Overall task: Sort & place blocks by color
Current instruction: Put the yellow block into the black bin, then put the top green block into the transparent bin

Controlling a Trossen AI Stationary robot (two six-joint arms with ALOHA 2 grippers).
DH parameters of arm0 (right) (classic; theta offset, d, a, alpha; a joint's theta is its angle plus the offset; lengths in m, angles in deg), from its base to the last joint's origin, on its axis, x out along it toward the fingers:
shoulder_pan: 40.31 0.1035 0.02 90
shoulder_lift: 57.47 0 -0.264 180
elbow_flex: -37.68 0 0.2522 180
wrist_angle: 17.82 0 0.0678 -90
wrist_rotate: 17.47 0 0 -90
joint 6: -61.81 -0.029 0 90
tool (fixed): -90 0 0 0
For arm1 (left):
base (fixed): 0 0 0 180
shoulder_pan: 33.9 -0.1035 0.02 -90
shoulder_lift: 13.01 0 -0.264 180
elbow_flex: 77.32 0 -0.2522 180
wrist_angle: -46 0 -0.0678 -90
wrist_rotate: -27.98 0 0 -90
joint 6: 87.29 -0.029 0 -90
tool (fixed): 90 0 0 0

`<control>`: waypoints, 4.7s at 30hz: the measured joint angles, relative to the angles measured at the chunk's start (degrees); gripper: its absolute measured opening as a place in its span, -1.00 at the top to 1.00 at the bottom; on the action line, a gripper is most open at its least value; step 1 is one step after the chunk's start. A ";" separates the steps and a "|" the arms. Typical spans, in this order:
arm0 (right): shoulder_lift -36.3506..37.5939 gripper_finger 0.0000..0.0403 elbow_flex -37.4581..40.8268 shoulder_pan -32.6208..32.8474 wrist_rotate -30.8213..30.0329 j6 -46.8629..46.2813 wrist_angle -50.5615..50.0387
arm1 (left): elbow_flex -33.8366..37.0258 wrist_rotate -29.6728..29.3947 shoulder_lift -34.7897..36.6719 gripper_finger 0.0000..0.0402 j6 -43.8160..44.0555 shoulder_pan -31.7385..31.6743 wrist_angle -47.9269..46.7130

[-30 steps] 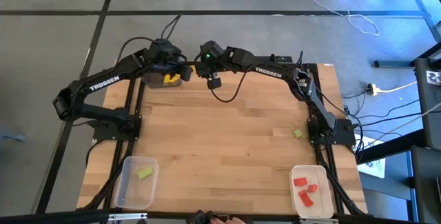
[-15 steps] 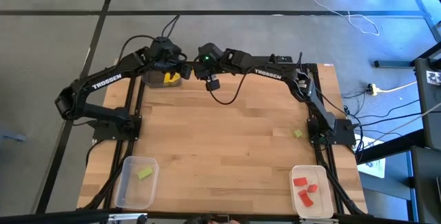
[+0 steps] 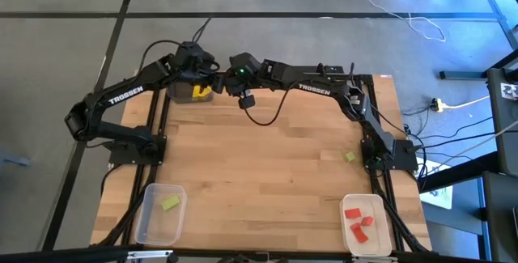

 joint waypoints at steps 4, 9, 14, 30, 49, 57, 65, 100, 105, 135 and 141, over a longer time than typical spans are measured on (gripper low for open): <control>0.00 0.37 0.00 0.00 0.00 0.00 0.00 | 0.00 -0.50 0.00 0.17 0.00 0.00 -0.34; 0.00 0.37 0.00 0.00 0.00 0.02 -0.02 | 0.00 -0.92 0.01 0.31 0.07 0.00 -3.14; 0.00 0.37 0.00 -0.02 -0.25 0.04 -0.01 | -0.02 -2.57 0.09 0.54 -0.03 0.07 -3.83; 0.00 0.30 0.00 -0.04 -1.35 -0.05 0.02 | -0.02 -4.23 0.07 0.74 -0.15 0.54 -3.75; 0.11 0.24 -7.19 -0.04 -9.05 -2.73 -7.60 | 0.00 -19.76 0.04 0.75 -2.16 -3.89 -16.39; 3.30 0.24 -7.29 -0.01 -11.61 -3.76 -9.71 | 0.00 -25.24 0.02 0.75 -2.03 -9.05 -27.56; 5.00 0.24 -7.28 -0.04 -12.09 -3.77 -10.94 | 4.67 -24.02 -0.06 0.76 -3.28 -13.54 -27.55; 7.55 0.24 -7.01 -1.74 -16.11 -5.82 -18.40 | 17.83 -22.07 0.61 0.54 -1.71 -16.65 -8.94; 12.04 0.24 -7.17 -4.48 -16.42 -14.66 -23.85 | 15.68 -23.13 2.67 0.54 -4.08 -15.91 -8.16; 17.81 0.24 -4.53 -31.28 -2.60 -67.66 -52.94 | 11.98 -22.18 9.53 0.53 -9.27 1.18 -8.53; 17.79 0.24 3.65 -33.88 -0.96 -69.34 -52.96 | 11.98 -22.20 9.51 0.53 -7.95 1.18 -8.55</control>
